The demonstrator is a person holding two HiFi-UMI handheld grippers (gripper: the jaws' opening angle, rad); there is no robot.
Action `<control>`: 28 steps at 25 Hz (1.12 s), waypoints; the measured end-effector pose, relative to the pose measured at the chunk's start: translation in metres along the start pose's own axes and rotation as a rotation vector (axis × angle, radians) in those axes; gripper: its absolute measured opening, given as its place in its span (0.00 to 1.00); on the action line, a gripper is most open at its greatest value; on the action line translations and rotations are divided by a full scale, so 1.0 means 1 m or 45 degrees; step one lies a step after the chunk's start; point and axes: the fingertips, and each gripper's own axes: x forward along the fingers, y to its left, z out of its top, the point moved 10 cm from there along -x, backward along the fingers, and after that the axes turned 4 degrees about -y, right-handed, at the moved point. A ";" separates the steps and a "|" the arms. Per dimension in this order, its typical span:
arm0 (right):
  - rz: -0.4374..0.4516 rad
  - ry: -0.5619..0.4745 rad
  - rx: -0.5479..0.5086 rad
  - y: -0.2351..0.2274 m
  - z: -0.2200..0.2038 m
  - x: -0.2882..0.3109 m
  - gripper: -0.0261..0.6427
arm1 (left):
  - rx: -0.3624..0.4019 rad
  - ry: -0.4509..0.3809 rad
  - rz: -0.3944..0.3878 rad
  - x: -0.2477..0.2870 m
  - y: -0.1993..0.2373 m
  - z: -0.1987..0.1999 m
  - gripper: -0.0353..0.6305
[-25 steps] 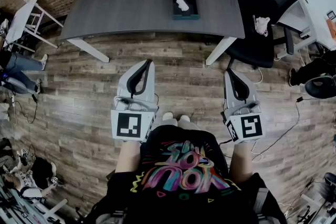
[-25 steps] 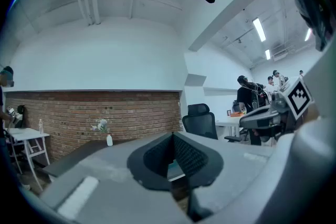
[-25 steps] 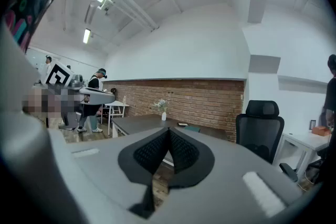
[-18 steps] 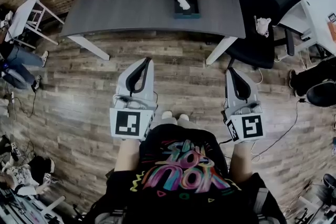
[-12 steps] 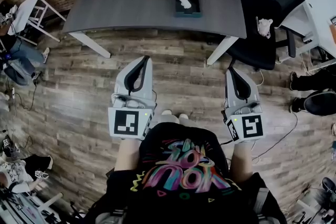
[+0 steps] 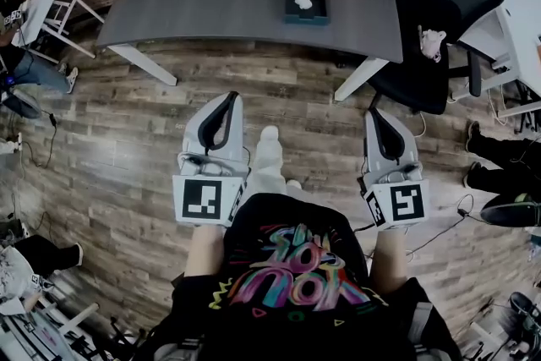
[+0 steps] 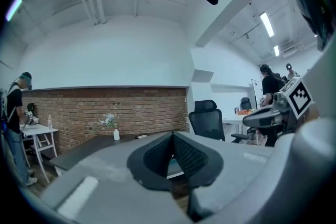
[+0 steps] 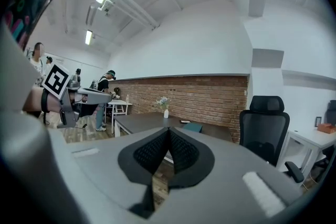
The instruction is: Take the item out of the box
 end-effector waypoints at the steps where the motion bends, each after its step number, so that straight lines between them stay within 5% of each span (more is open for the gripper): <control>1: -0.001 0.006 0.003 -0.002 -0.002 0.008 0.04 | 0.003 0.005 -0.008 0.007 0.004 -0.003 0.06; 16: -0.101 0.029 -0.033 -0.056 0.016 0.186 0.04 | -0.013 0.021 -0.074 0.176 0.124 -0.004 0.05; 28: -0.237 0.115 -0.006 -0.074 0.014 0.232 0.04 | -0.055 0.081 -0.156 0.234 0.161 -0.020 0.05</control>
